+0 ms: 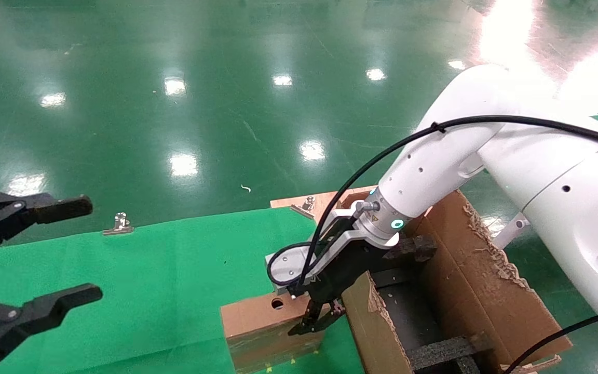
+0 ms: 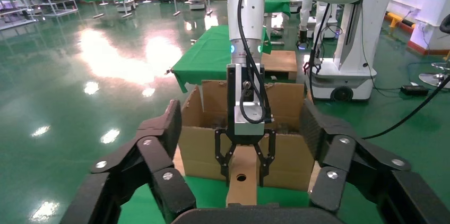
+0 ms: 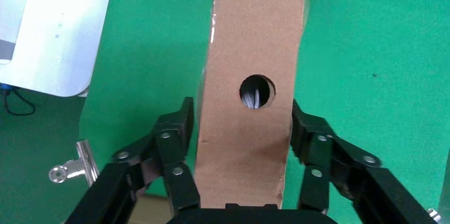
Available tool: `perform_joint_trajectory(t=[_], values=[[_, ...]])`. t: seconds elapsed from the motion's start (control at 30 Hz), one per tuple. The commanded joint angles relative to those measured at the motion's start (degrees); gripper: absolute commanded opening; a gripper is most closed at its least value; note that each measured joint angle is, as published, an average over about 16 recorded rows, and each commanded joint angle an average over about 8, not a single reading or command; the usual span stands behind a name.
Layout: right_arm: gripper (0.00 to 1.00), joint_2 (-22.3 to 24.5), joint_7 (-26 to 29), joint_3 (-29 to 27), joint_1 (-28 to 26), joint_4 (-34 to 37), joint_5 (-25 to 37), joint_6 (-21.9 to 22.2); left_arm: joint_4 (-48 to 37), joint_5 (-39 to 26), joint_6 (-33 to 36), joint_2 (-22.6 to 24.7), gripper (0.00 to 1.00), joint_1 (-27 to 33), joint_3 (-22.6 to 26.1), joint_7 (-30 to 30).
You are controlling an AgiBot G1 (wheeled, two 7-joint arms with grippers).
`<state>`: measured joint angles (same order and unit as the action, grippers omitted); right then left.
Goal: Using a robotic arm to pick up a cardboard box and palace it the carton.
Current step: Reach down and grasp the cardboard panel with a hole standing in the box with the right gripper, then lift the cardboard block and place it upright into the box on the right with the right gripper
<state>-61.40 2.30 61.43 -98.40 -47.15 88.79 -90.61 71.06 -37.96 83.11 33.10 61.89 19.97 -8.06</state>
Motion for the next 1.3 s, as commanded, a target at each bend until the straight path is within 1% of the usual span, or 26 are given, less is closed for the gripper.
perform_joint_trajectory(t=[0.03,0.37,0.5,0.6,0.73,0.9,1.1,1.3], values=[[0.00,0.0,0.0,0.0,0.0,0.0,0.0,0.0,0.0,0.0,0.0,0.0,1.00,0.0,0.0,0.0],[0.00,0.1,0.1,-0.1,0.2,0.1,-0.3,0.4,0.0,0.0,0.0,0.0,1.00,0.0,0.0,0.0],[0.00,0.8,0.5,-0.4,0.1,0.7,-1.4,1.0,0.0,0.0,0.0,0.0,1.00,0.0,0.0,0.0],[0.00,1.8,0.8,-1.2,-1.0,1.7,-2.5,1.4,0.0,0.0,0.0,0.0,1.00,0.0,0.0,0.0],[0.00,3.2,1.1,-2.7,-4.5,3.4,-4.1,1.5,0.0,0.0,0.0,0.0,1.00,0.0,0.0,0.0],[0.00,4.8,0.9,-4.4,-10.6,5.8,-5.7,1.0,0.0,0.0,0.0,0.0,1.00,0.0,0.0,0.0],[0.00,6.0,0.2,-4.6,-17.5,8.0,-5.8,0.6,0.0,0.0,0.0,0.0,1.00,0.0,0.0,0.0],[0.00,7.4,-0.1,-3.9,-20.9,9.5,-5.6,0.9,0.0,0.0,0.0,0.0,1.00,0.0,0.0,0.0]])
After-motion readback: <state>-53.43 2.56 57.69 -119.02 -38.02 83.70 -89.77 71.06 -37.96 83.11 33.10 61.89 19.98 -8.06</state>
